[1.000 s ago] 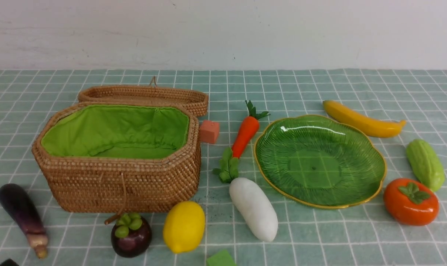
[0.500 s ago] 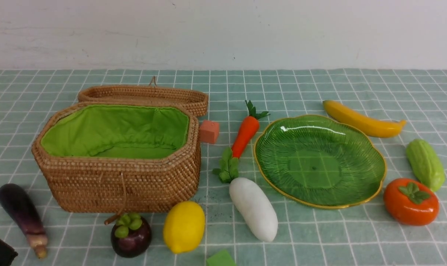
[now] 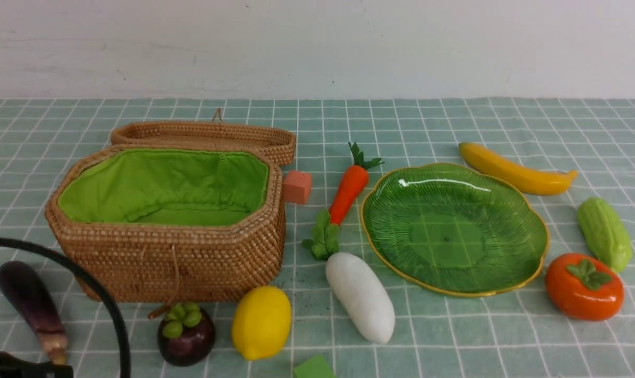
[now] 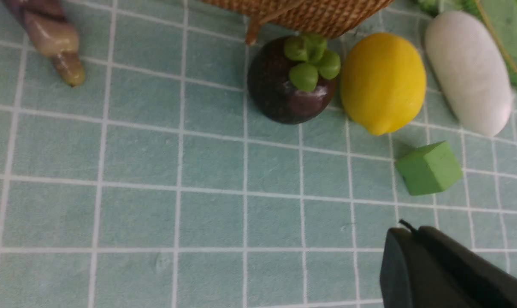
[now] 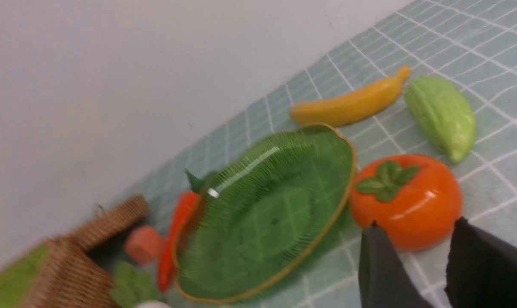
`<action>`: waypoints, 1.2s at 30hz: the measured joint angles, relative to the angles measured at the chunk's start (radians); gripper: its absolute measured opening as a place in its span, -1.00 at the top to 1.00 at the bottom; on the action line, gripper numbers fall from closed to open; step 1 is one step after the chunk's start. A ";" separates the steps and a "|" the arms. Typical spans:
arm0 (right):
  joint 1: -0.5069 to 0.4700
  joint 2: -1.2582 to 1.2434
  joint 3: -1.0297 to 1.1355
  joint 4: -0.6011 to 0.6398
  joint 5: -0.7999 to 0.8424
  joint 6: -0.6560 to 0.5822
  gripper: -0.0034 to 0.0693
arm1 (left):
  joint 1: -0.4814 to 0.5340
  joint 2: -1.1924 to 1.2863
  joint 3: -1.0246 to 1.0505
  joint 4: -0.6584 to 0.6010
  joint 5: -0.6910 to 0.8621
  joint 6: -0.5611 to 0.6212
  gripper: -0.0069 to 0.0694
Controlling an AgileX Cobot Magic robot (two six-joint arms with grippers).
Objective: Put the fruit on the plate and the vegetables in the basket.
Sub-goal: Use the left arm to grab an eggplant and put it into the left basket
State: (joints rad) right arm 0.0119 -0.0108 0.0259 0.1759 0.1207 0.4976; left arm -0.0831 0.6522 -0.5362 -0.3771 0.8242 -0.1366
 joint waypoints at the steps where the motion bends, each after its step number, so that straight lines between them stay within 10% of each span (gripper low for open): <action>1: 0.000 0.000 0.000 0.016 -0.008 0.022 0.26 | 0.000 0.013 -0.001 0.005 0.000 0.001 0.85; 6: 0.075 0.006 -0.136 0.073 0.154 0.063 0.37 | 0.000 0.042 -0.002 0.074 -0.041 -0.014 0.85; 18: 0.608 0.458 -1.071 0.074 0.918 -0.575 0.51 | 0.062 0.303 -0.156 0.499 -0.047 -0.386 0.85; 31: 0.695 0.488 -1.141 0.008 0.937 -0.600 0.50 | 0.398 0.565 -0.185 0.058 -0.156 -0.029 0.85; 36: 0.696 0.488 -1.141 -0.008 0.938 -0.604 0.50 | 0.399 0.680 -0.188 -0.013 -0.256 0.097 0.46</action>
State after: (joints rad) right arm 0.7080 0.4776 -1.1152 0.1681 1.0591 -0.1059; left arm 0.3158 1.3327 -0.7247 -0.3906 0.5684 -0.0394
